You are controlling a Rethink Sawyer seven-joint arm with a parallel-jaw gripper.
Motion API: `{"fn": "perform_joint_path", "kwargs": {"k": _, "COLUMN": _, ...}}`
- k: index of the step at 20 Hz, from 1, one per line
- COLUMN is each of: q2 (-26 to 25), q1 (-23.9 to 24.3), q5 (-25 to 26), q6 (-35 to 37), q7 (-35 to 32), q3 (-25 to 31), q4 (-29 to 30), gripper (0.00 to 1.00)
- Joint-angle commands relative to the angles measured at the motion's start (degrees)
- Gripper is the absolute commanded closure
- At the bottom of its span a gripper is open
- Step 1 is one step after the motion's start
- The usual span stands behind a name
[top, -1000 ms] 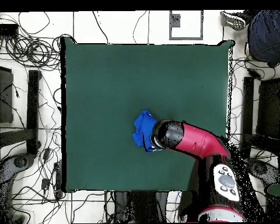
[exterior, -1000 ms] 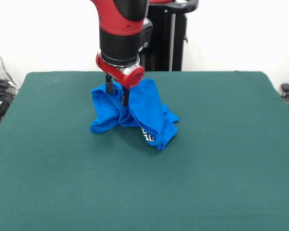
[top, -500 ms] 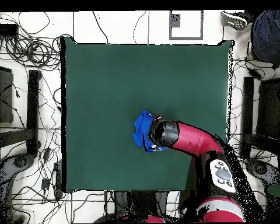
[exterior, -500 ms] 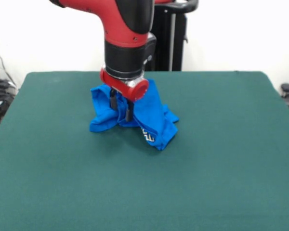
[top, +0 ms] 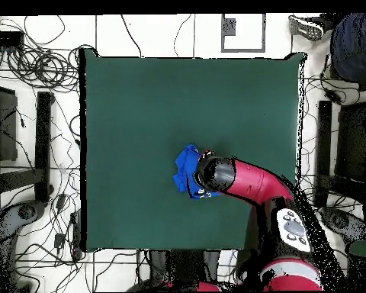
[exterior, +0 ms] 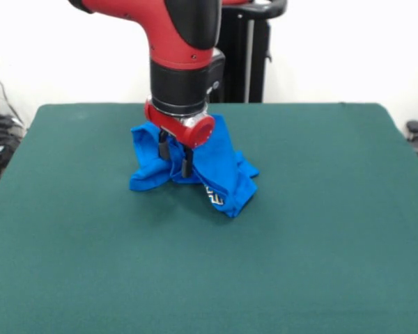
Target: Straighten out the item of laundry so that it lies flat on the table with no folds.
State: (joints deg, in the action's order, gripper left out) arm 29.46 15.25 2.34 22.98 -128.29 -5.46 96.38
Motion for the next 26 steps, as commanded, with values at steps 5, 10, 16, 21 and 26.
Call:
{"fn": "perform_joint_path", "kwargs": {"k": 5, "q2": -1.17, "q1": 1.28, "q5": 0.54, "q6": -0.89, "q7": -0.85, "q3": 8.94, "q4": 3.98, "gripper": 0.00}}
{"fn": "perform_joint_path", "kwargs": {"k": 10, "q2": -1.84, "q1": 2.13, "q5": 0.50, "q6": -2.60, "q7": -1.27, "q3": 11.28, "q4": 5.42, "gripper": 0.00}}
{"fn": "perform_joint_path", "kwargs": {"k": 16, "q2": -3.97, "q1": 0.85, "q5": 2.04, "q6": -5.73, "q7": -2.83, "q3": 9.92, "q4": 4.18, "gripper": 0.00}}
{"fn": "perform_joint_path", "kwargs": {"k": 21, "q2": -6.19, "q1": 2.03, "q5": 3.86, "q6": -7.38, "q7": -0.46, "q3": 10.42, "q4": 3.18, "gripper": 0.00}}
{"fn": "perform_joint_path", "kwargs": {"k": 26, "q2": -6.04, "q1": 3.20, "q5": 4.23, "q6": -5.36, "q7": 0.73, "q3": 11.65, "q4": 2.61, "gripper": 0.00}}
